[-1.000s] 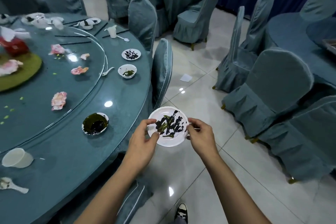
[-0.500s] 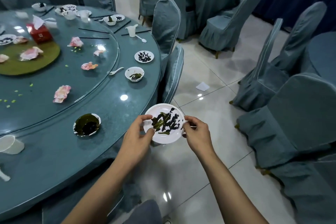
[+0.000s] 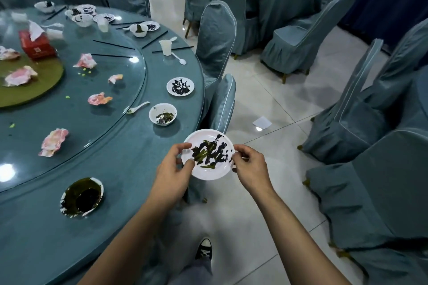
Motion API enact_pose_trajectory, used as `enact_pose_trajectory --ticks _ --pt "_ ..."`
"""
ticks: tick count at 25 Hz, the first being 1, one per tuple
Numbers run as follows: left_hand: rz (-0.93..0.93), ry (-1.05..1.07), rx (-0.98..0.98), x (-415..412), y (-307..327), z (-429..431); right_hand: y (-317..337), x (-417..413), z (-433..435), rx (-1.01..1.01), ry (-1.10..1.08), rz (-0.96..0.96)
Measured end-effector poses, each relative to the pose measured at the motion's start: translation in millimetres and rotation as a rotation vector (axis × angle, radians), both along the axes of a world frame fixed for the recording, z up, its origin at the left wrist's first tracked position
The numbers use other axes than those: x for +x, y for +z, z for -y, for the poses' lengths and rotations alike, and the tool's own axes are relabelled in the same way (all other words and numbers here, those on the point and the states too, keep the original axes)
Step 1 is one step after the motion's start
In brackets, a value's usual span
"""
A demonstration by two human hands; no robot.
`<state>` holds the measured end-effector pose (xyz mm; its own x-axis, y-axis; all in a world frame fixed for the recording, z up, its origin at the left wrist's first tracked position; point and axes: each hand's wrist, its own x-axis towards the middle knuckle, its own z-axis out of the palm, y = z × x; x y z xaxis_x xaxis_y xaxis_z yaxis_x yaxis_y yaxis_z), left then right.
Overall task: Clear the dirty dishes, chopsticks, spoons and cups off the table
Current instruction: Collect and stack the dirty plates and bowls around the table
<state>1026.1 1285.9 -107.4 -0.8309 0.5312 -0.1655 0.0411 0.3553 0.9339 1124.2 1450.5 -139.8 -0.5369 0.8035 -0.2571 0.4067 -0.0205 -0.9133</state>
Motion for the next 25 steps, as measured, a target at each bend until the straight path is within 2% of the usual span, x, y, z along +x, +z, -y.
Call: enact_pose_trajectory --ticks 14,25 --pt "-0.015 0.113 0.018 -77.8 9.5 -104.4 12.7 -107.5 -116.9 0.021 0.101 -0.037" --pt "-0.063 0.385 -0.05 -113.0 7.0 -198.3 2.8 -192.8 -227.4 0.039 0.398 -0.053"
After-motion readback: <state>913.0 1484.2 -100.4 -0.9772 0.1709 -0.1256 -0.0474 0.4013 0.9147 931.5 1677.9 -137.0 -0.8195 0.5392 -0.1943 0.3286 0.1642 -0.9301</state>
